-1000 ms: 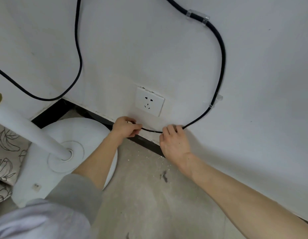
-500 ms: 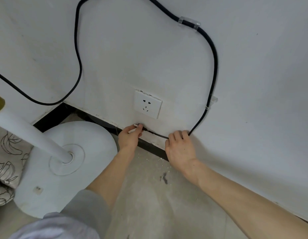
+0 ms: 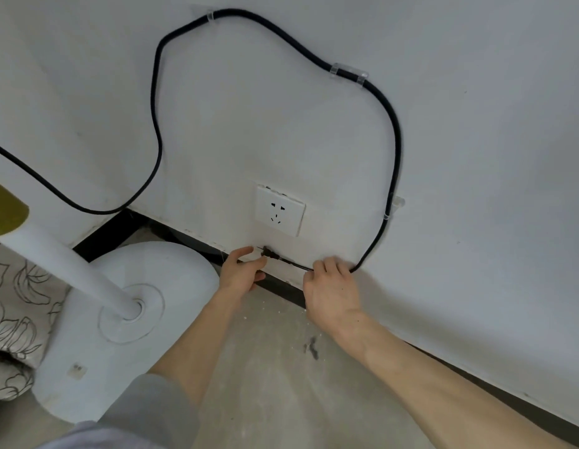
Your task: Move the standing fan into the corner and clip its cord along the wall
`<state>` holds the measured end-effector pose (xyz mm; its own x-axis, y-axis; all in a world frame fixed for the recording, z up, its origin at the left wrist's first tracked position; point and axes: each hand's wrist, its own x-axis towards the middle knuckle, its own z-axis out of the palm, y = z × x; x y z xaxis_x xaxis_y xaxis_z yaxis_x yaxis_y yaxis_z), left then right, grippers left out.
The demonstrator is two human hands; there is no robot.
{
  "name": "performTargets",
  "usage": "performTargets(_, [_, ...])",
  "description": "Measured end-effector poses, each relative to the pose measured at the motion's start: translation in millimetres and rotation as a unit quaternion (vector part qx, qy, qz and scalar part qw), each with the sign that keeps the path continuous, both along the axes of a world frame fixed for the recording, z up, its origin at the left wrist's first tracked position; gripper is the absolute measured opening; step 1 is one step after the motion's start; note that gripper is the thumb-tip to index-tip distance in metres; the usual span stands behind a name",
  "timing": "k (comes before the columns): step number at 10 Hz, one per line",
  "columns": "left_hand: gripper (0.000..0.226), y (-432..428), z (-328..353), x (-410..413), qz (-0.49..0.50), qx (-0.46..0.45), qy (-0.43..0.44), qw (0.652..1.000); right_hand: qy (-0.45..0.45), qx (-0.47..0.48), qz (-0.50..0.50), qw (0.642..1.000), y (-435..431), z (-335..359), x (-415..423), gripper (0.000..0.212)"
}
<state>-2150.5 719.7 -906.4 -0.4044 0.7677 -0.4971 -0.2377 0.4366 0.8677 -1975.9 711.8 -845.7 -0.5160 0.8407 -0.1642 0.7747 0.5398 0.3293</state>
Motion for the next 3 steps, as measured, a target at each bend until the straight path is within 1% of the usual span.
performTargets(1, [0.045, -5, -1, -3, -0.028, -0.016, 0.075, 0.997, 0.044, -0.003, -0.01, 0.999, -5, 2, 0, 0.024])
performTargets(2, [0.045, -12, 1, -8, -0.111, -0.026, 0.246, 0.963, 0.117, -0.073, 0.004, 0.99, 3, 8, -2, 0.03])
performTargets(3, [0.044, -18, 14, -12, -0.105, -0.013, 0.363, 0.926, 0.199, -0.236, -0.046, 0.95, 19, 35, -5, 0.043])
